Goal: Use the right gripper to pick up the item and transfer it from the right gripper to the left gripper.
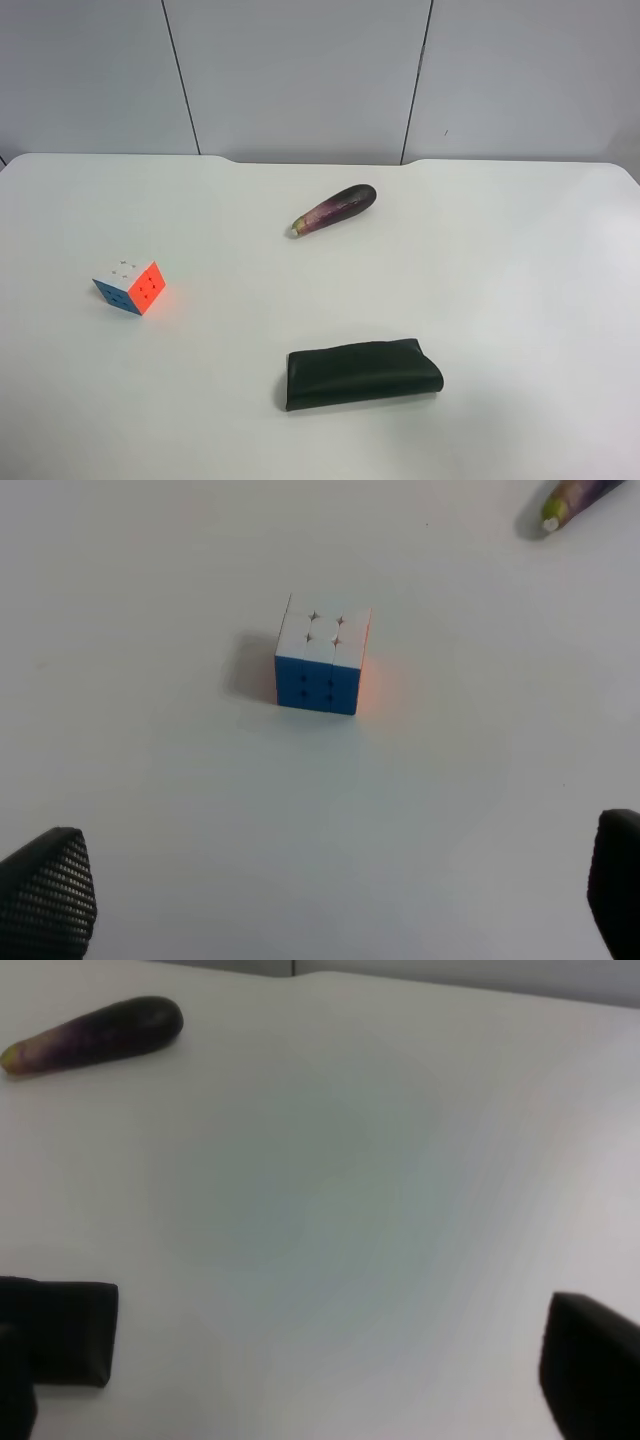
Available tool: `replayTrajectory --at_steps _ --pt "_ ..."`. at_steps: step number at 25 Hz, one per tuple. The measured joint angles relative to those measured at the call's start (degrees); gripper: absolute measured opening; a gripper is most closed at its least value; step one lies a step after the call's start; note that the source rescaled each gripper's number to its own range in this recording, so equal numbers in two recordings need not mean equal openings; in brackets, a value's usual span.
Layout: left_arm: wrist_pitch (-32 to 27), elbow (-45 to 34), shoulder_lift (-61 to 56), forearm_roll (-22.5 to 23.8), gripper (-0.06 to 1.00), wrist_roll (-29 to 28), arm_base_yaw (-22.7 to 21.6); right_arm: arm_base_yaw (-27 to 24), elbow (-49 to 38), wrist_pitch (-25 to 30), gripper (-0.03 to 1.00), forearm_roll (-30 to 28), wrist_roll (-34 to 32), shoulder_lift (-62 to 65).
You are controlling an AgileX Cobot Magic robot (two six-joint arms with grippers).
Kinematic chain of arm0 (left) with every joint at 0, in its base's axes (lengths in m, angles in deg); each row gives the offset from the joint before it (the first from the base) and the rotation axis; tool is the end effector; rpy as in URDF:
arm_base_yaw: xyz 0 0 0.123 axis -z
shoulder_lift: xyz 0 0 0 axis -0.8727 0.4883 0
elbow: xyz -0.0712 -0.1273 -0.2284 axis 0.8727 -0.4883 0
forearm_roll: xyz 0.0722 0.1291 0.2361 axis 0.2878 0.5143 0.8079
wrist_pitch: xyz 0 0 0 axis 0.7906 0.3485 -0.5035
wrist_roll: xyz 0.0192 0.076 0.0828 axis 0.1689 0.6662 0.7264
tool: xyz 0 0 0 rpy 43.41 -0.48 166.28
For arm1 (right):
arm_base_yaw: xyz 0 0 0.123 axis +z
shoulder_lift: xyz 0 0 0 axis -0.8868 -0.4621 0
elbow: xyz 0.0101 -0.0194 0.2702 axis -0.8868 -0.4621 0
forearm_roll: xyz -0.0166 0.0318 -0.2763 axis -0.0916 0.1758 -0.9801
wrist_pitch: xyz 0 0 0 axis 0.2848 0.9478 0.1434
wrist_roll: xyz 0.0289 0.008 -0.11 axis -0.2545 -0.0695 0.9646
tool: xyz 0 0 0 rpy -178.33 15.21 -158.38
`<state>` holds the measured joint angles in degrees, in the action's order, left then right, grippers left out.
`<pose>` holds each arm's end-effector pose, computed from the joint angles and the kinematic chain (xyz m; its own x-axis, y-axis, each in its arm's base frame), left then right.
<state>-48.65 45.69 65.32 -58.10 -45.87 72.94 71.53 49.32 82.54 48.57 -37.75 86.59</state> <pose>0.0513 -0.0100 0.2821 -0.4415 0.0598 -0.8952 0.1878 0.9818 -0.0271 0.0496 0.0119 0.2823 -0.4501 -0.0760 -0.8898 -0.1895 0.9818 0.0120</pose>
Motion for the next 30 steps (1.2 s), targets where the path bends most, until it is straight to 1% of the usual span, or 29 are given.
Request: replayTrajectory --at_steps 7,10,13,18,25,30 --pt "0.11 0.00 0.00 -0.05 1.00 0.00 -0.13 0.00 0.00 0.00 1.00 0.00 0.00 0.00" --pt "0.13 0.00 0.00 -0.05 1.00 0.00 -2.62 0.00 0.00 0.00 1.00 0.00 0.00 0.00" --pt "0.13 0.00 0.00 -0.05 1.00 0.00 -6.08 0.00 0.00 0.00 1.00 0.00 0.00 0.00" --pt "0.17 0.00 0.00 -0.05 1.00 0.00 -8.99 -1.27 0.00 0.00 1.00 0.00 0.00 0.00" --pt "0.35 0.00 0.00 -0.05 1.00 0.06 -9.12 -4.04 0.00 0.00 1.00 0.00 0.00 0.00" --pt "0.35 0.00 0.00 -0.05 1.00 0.06 -9.12 -4.37 0.00 0.00 1.00 0.00 0.00 0.00"
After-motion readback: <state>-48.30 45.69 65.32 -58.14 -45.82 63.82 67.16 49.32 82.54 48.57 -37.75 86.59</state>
